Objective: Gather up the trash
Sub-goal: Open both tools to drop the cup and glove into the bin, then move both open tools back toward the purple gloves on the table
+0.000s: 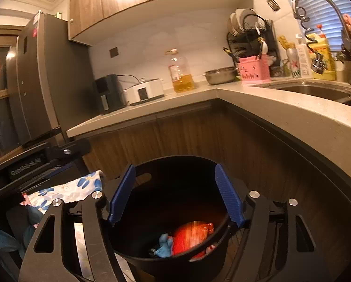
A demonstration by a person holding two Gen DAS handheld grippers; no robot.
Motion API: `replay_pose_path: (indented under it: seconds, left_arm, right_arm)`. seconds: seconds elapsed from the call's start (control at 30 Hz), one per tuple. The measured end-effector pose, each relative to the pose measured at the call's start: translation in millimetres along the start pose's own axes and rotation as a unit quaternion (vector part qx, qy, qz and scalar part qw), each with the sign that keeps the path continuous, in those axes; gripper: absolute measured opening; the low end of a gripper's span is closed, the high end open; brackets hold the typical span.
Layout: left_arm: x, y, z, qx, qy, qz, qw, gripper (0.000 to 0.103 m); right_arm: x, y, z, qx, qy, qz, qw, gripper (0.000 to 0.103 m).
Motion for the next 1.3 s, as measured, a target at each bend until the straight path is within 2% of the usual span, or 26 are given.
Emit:
replay_pose_path:
  seconds: [0.07, 0.2, 0.3, 0.73, 1.0, 1.3]
  left_arm:
    - [-2.7, -6.6, 3.8, 0.009, -0.001, -0.001, 1.0000, 0.072]
    - [-13.5, -28.4, 11.0, 0.052, 0.017, -0.009, 0.9985, 0.081]
    - [-24.1, -48.3, 21.2, 0.081, 0.013, -0.014, 0.9965, 0.085]
    - [-46.9, -142.3, 75.9, 0.196, -0.008, -0.049, 0.9793, 0.086]
    - [-74.8, -199.7, 126.3, 0.272, -0.019, -0.057, 0.9604, 0.086]
    - [-101.1, -248.6, 176.0, 0.311, -0.046, -0.050, 0.9478, 0.086]
  right_arm:
    - [-0.6, -7.3, -1.5, -0.003, 0.001, -0.003, 1.000, 0.074]
    - [-2.7, -23.4, 1.4, -0.004, -0.009, -0.009, 1.000, 0.078]
    - [-4.5, -35.0, 5.3, 0.002, -0.010, -0.010, 1.000, 0.081]
    - [-15.1, -77.2, 29.9, 0.024, -0.009, -0.022, 0.999, 0.082]
    - [-33.9, -93.3, 70.7, 0.054, -0.020, -0.013, 0.998, 0.082]
    - [-67.9, -93.2, 139.1, 0.102, -0.049, 0.011, 0.993, 0.082]
Point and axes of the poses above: each gripper's, at about its wrist camera, not at the fingertips, and y roughly the way its jaws point, z to its left, x to its top, the point moved 9 cm from there along y, roughly the way its jaws point, and after that the axes turned 3 degrees about -x, right-handed, at the moved point
